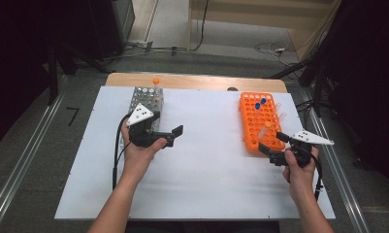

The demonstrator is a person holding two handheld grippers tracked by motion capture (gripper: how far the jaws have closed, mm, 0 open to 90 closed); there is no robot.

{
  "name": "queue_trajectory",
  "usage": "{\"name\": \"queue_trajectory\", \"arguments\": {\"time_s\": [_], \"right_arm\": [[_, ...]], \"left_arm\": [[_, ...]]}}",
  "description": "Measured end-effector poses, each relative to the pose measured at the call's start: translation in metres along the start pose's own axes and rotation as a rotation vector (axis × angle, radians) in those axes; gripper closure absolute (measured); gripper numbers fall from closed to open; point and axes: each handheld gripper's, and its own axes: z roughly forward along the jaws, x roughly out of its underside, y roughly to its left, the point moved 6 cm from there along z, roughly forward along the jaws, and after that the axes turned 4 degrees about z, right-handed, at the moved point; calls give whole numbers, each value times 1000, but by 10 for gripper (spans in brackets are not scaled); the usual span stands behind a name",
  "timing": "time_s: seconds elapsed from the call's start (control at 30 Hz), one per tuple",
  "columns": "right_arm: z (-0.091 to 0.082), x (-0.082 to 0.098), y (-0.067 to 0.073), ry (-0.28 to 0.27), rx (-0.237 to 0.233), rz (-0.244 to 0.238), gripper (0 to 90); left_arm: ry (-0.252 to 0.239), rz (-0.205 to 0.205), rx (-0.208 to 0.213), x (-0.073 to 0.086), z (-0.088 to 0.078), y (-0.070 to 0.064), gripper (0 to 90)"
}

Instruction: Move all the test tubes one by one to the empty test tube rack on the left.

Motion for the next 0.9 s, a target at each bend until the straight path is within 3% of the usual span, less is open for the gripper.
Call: {"name": "queue_trajectory", "arguments": {"time_s": [0.1,0.23,0.43,0.6,0.77,0.9], "right_arm": [[10,-1,-3,19,-12,20,42],[25,3,-11,58,2,19,118],[31,5,-14,45,-7,27,197],[39,7,-16,53,33,7,289],[45,7,-23,34,93,29,419],[47,7,-23,22,106,37,504]], "left_arm": [[5,-2,10,5,2,-5,0],[-19,-55,50,5,1,-10,0],[-19,-36,50,7,-1,-13,0],[-13,-12,61,9,1,-19,0],[-11,-15,71,10,3,-21,0],[-9,-25,70,11,3,-19,0]]}}
